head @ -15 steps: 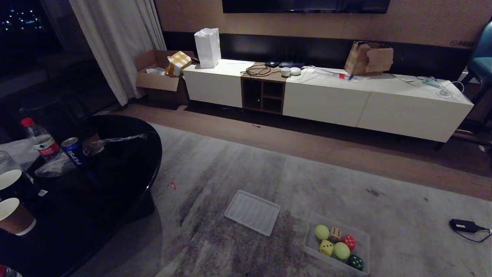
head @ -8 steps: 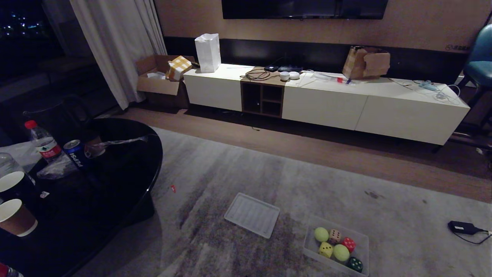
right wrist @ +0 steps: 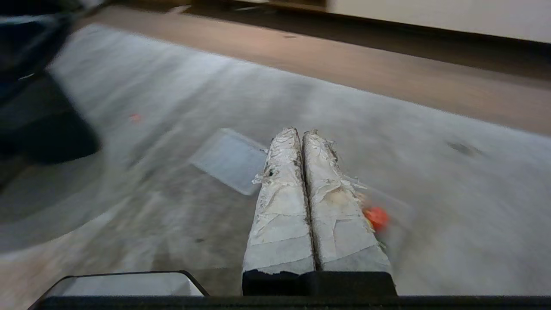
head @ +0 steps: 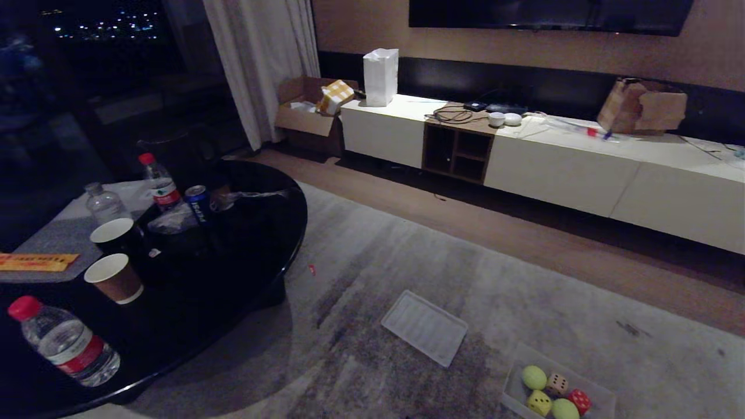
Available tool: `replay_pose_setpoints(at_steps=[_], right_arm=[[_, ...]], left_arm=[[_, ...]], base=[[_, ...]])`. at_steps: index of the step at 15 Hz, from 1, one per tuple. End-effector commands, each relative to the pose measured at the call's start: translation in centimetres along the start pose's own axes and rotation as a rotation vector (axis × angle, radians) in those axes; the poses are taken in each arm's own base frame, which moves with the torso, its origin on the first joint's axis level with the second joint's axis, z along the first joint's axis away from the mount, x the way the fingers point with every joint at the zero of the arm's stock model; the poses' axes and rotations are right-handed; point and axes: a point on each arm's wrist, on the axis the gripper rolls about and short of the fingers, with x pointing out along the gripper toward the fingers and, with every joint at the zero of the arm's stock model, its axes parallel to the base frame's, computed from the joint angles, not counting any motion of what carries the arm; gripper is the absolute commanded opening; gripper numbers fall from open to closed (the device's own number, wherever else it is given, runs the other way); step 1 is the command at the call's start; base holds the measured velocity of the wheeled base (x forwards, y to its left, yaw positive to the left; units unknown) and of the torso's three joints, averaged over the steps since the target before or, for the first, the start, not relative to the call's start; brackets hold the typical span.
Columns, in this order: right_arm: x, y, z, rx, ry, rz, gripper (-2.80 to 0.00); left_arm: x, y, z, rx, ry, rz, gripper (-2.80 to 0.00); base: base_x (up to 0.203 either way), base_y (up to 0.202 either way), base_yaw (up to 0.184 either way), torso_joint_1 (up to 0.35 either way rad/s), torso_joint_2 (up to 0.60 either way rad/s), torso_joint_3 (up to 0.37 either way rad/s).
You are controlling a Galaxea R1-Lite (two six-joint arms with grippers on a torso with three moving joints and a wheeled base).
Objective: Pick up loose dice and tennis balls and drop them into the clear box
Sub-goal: Close the lid
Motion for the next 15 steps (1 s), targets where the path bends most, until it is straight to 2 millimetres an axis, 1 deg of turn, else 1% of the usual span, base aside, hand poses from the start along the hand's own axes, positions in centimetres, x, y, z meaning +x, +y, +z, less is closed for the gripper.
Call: replay_pose_setpoints(at_steps=[1,5,12,13,15], right_arm=[[0.01,0.0,0.0,0.0,0.002,-0.001,-2.8],[0.01,0.0,0.0,0.0,0.002,0.001,-2.8],[0.01,0.0,0.0,0.0,0.002,0.001,-2.8],[0.01,0.0,0.0,0.0,0.002,0.001,-2.8],[0.01,0.0,0.0,0.0,0.002,0.001,-2.8]], left_arm=[[0.02,0.0,-0.03,-0.001,0.002,0.001,-2.8],[0.01,0.01,-0.03,-0.001,0.001,0.001,-2.8],[0.02,0.0,-0.02,0.0,0.0,0.001,-2.8],[0.02,0.0,-0.02,0.002,0.0,0.001,-2.8],[0.02,0.0,-0.03,-0.001,0.002,0.001,-2.8]], base=[[0.002,-0.009,0.164,0.002,0.0,0.0],[0.002,-0.008,0.133,0.002,0.0,0.001],[0.0,0.0,0.0,0.0,0.0,0.0],[0.069,0.0,-0.003,0.006,0.0,0.006],[0.165,0.0,0.0,0.004,0.0,0.0]])
